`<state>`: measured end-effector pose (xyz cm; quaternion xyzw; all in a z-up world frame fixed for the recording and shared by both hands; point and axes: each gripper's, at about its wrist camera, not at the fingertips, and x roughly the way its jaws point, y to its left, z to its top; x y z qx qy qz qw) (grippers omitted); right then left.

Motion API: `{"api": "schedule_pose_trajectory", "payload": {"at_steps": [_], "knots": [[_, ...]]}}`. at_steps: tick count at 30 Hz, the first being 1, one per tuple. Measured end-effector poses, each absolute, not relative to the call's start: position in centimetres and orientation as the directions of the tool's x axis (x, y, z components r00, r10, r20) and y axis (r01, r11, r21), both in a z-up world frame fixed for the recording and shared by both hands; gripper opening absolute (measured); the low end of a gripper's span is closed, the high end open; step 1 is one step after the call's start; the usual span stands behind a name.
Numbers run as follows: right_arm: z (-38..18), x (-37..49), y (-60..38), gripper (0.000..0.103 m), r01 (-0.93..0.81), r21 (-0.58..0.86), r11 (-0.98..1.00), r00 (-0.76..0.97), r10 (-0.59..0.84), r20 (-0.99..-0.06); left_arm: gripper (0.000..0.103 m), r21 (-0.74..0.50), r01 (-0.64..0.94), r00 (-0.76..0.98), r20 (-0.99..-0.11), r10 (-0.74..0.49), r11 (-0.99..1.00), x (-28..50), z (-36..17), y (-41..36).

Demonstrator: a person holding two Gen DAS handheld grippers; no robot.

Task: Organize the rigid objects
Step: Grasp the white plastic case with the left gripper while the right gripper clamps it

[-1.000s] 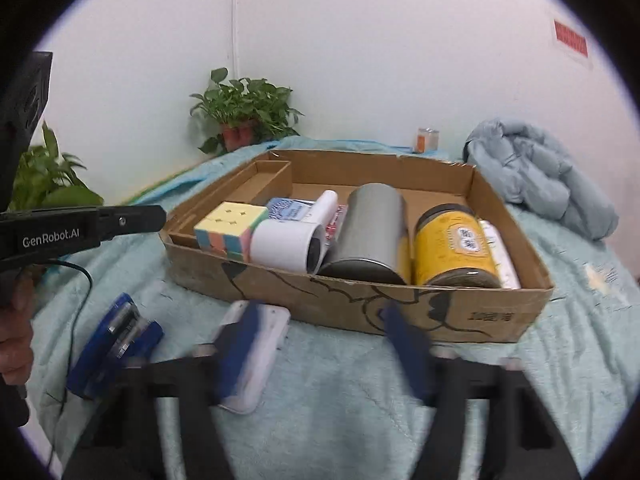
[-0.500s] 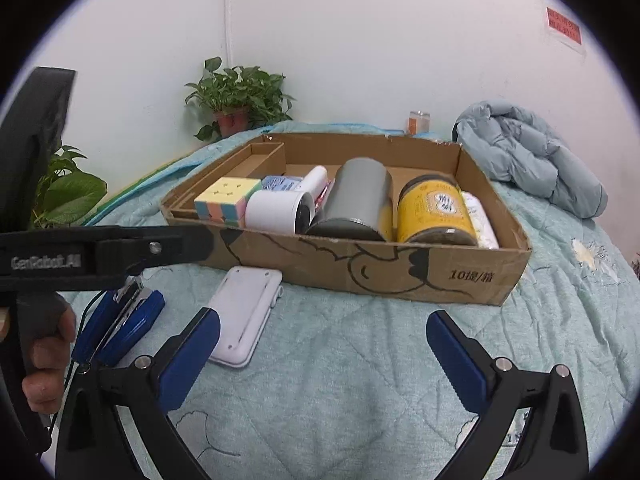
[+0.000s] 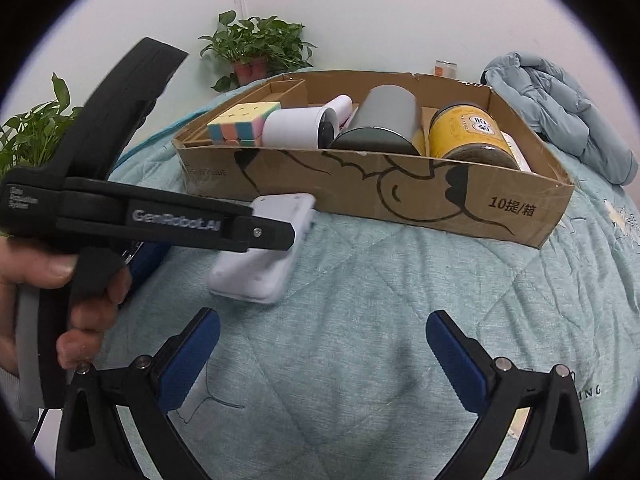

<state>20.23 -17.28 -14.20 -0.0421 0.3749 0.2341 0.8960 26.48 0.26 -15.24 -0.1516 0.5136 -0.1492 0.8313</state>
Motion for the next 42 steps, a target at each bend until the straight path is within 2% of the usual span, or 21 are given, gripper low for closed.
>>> {"api": "schedule_pose_trajectory", "payload": {"at_steps": [2,7,13,16,17,19,21,24,27,29,30,31,32,34,37,42], "knots": [[-13.9,20.2,-17.4,0.102,-0.474,0.098,0.875,0.610,0.407,-0.680,0.057,-0.474,0.151,0.398,-0.774,-0.493,0.867,25.9,-15.1,-0.8],[-14.0,19.8,-17.9,0.102,-0.532,0.098,0.841,0.586,0.450,-0.674,0.058,-0.540,0.182,0.414,-0.716,-0.562,0.822,24.7,-14.1,-0.8],[-14.0,21.7,-17.0,0.102,-0.570,0.074,0.819,0.561,0.453,-0.692,0.058,-0.524,0.130,0.464,-0.718,-0.519,0.842,23.9,-13.5,0.4],[-14.0,23.1,-16.0,0.099,-0.603,0.078,0.794,0.529,0.472,-0.705,0.058,-0.506,0.101,0.464,-0.737,-0.490,0.857,23.8,-13.9,1.0],[-14.3,23.6,-15.3,0.099,-0.615,0.056,0.787,0.522,0.460,-0.718,0.061,-0.505,0.089,0.465,-0.741,-0.484,0.859,23.7,-14.1,1.1],[-15.1,24.5,-14.2,0.091,-0.618,0.014,0.786,0.511,0.415,-0.753,0.062,-0.502,0.073,0.465,-0.748,-0.474,0.862,23.7,-14.5,1.4],[-15.9,25.2,-13.7,0.066,-0.626,0.037,0.779,0.467,0.412,-0.782,0.062,-0.501,0.063,0.457,-0.754,-0.472,0.863,23.7,-15.1,1.4],[-16.4,25.0,-13.8,0.066,-0.607,0.054,0.793,0.466,0.410,-0.784,0.061,-0.528,0.081,0.435,-0.744,-0.507,0.845,23.7,-15.7,1.2],[-16.3,24.4,-15.0,0.065,-0.570,0.128,0.812,0.448,0.438,-0.780,0.061,-0.543,0.094,0.419,-0.739,-0.528,0.834,23.8,-16.1,0.7],[-16.2,23.8,-16.4,0.065,-0.515,0.225,0.827,0.418,0.472,-0.776,0.058,-0.558,0.111,0.403,-0.731,-0.551,0.822,23.4,-16.2,0.3],[-16.2,23.3,-16.8,0.066,-0.501,0.267,0.823,0.399,0.493,-0.773,0.054,-0.561,0.117,0.401,-0.728,-0.556,0.819,23.2,-16.3,-0.1],[-16.3,22.8,-17.2,0.066,-0.489,0.311,0.815,0.375,0.518,-0.769,0.046,-0.563,0.127,0.399,-0.724,-0.562,0.816,23.0,-16.3,-0.4],[-16.5,22.1,-17.4,0.066,-0.479,0.347,0.807,0.354,0.539,-0.765,0.043,-0.558,0.131,0.391,-0.730,-0.560,0.819,22.8,-16.4,-0.7],[-16.5,21.0,-17.3,0.067,-0.477,0.344,0.809,0.352,0.535,-0.769,0.035,-0.532,0.117,0.389,-0.753,-0.531,0.839,22.2,-16.9,-1.0],[-16.5,19.8,-16.8,0.067,-0.502,0.300,0.811,0.365,0.513,-0.777,0.034,-0.545,0.111,0.396,-0.743,-0.540,0.831,21.6,-17.0,-0.8],[-16.3,19.6,-15.7,0.066,-0.521,0.273,0.809,0.367,0.501,-0.784,0.031,-0.491,0.123,0.430,-0.757,-0.492,0.863,20.9,-15.8,-0.8]]}}
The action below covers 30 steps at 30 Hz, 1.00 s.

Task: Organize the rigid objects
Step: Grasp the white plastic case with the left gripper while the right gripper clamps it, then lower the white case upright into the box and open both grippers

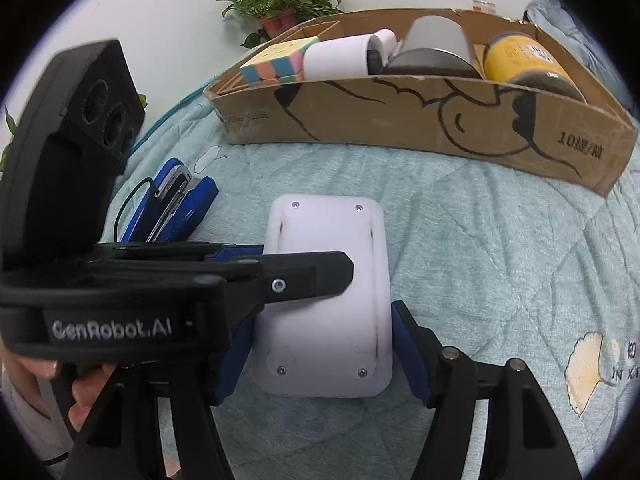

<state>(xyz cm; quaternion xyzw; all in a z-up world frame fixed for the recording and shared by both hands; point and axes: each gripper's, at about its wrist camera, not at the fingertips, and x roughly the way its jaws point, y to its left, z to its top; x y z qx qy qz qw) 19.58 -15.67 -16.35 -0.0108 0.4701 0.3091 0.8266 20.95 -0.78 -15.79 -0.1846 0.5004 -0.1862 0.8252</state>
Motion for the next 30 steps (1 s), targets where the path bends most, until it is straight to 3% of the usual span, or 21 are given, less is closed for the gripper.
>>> {"api": "schedule_pose_trajectory", "payload": {"at_steps": [6,13,17,24,30], "knots": [[-14.0,20.3,-14.6,0.065,-0.536,0.274,0.799,0.439,0.540,-0.718,0.029,-0.456,0.151,0.523,-0.716,-0.462,0.877,21.3,-11.1,0.8],[-7.2,22.7,-12.0,0.065,-0.573,0.187,0.798,0.583,0.558,-0.590,0.025,-0.357,0.217,0.646,-0.645,-0.408,0.909,23.9,-2.3,3.1],[-4.9,25.5,-10.5,0.065,-0.568,0.190,0.801,0.605,0.563,-0.563,0.023,-0.318,0.246,0.664,-0.633,-0.398,0.916,27.1,1.3,4.4],[-2.7,32.8,-8.5,0.065,-0.536,0.281,0.796,0.549,0.582,-0.600,0.022,-0.311,0.243,0.638,-0.662,-0.393,0.919,34.9,3.6,7.4],[-3.7,38.7,-7.7,0.065,-0.448,0.419,0.790,0.441,0.603,-0.664,0.022,-0.418,0.223,0.552,-0.691,-0.467,0.881,42.7,1.4,10.3]]}}
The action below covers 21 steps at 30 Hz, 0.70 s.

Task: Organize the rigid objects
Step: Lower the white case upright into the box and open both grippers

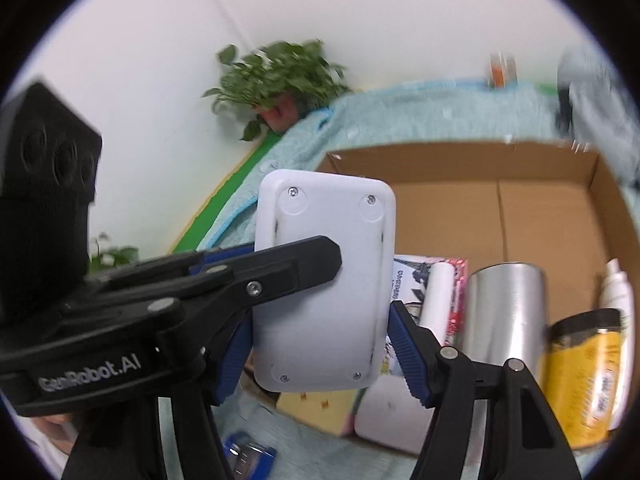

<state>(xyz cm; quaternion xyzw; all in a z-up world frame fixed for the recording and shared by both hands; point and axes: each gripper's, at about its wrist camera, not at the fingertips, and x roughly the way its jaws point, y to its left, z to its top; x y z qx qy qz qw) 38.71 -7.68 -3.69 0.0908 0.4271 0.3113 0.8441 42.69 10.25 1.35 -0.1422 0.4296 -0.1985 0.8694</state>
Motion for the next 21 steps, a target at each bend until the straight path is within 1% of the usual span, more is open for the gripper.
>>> {"api": "schedule_pose_trajectory", "payload": {"at_steps": [4,9,11,12,14,16,17,18,20,21], "knots": [[-5.5,41.2,-7.0,0.065,-0.402,0.431,0.808,0.402,0.579,-0.710,0.022,-0.447,0.204,0.502,-0.716,-0.485,0.871,45.4,-1.5,11.1],[-8.2,42.7,-5.9,0.065,-0.358,0.429,0.829,0.336,0.543,-0.769,0.022,-0.473,0.175,0.454,-0.739,-0.497,0.864,46.4,-5.3,11.7],[-9.0,43.1,-5.6,0.065,-0.346,0.438,0.830,0.319,0.543,-0.777,0.023,-0.452,0.167,0.442,-0.760,-0.476,0.876,46.8,-6.2,11.7],[-9.1,43.3,-5.5,0.064,-0.341,0.437,0.832,0.319,0.540,-0.779,0.026,-0.428,0.156,0.444,-0.775,-0.450,0.890,46.8,-6.4,11.8],[-9.1,43.1,-5.4,0.064,-0.346,0.400,0.848,0.337,0.511,-0.791,0.061,-0.399,0.122,0.444,-0.797,-0.409,0.909,46.8,-6.5,12.2],[-8.7,42.8,-5.9,0.065,-0.348,0.408,0.844,0.346,0.520,-0.781,0.071,-0.401,0.116,0.495,-0.770,-0.403,0.908,45.7,-5.7,12.9],[-8.2,42.4,-6.3,0.066,-0.353,0.422,0.835,0.348,0.536,-0.769,0.073,-0.405,0.122,0.528,-0.747,-0.405,0.906,44.8,-5.0,13.3],[-7.8,42.1,-6.7,0.071,-0.359,0.433,0.827,0.351,0.549,-0.758,0.075,-0.396,0.127,0.561,-0.727,-0.395,0.909,43.7,-4.2,13.6],[-6.7,40.7,-8.0,0.082,-0.375,0.428,0.823,0.393,0.559,-0.730,0.089,-0.340,0.125,0.630,-0.699,-0.339,0.932,41.3,-2.8,13.7],[-6.4,40.0,-8.6,0.083,-0.379,0.411,0.829,0.422,0.551,-0.720,0.093,-0.296,0.121,0.663,-0.686,-0.299,0.948,40.0,-2.3,13.6]]}}
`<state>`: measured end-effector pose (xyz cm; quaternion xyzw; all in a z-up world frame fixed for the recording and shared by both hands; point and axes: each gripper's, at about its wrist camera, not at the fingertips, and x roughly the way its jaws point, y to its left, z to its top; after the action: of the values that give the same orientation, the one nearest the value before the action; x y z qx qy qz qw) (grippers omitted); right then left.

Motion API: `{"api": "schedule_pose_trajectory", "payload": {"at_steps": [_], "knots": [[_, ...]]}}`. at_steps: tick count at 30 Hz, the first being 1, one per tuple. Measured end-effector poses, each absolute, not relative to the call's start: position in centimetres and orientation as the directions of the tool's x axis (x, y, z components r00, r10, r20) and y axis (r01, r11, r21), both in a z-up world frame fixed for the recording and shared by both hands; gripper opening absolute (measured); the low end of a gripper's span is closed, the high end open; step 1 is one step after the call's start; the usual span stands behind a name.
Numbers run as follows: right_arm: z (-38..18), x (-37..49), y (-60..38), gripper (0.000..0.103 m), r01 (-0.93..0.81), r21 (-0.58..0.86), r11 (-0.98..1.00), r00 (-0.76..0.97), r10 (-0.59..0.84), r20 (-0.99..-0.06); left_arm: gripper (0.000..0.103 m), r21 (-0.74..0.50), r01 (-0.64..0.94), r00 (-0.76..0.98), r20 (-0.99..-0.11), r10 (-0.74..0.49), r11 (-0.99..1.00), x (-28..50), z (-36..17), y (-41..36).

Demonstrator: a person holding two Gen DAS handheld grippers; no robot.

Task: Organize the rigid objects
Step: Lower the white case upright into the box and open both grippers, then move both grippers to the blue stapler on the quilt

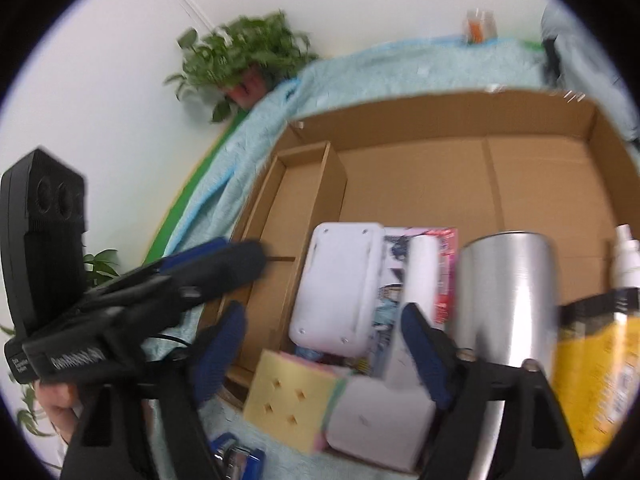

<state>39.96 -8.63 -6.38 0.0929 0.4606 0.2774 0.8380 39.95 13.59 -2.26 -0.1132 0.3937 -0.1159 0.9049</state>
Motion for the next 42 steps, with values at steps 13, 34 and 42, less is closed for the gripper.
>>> {"api": "schedule_pose_trajectory", "payload": {"at_steps": [13,34,42], "knots": [[-8.6,27.0,-19.0,0.033,-0.279,0.088,0.956,0.680,0.262,-0.685,0.057,-0.074,0.081,0.751,-0.651,-0.110,0.994,23.6,-0.1,9.3],[-7.6,16.0,-20.9,0.103,-0.428,0.224,0.876,0.624,0.466,-0.627,0.101,-0.182,-0.061,0.629,-0.770,-0.104,0.981,16.7,-8.2,10.0],[-11.9,14.6,-17.3,0.103,-0.544,0.297,0.785,0.452,0.572,-0.685,0.058,-0.200,-0.118,0.486,-0.866,-0.120,0.973,17.2,-15.1,11.1]]}}
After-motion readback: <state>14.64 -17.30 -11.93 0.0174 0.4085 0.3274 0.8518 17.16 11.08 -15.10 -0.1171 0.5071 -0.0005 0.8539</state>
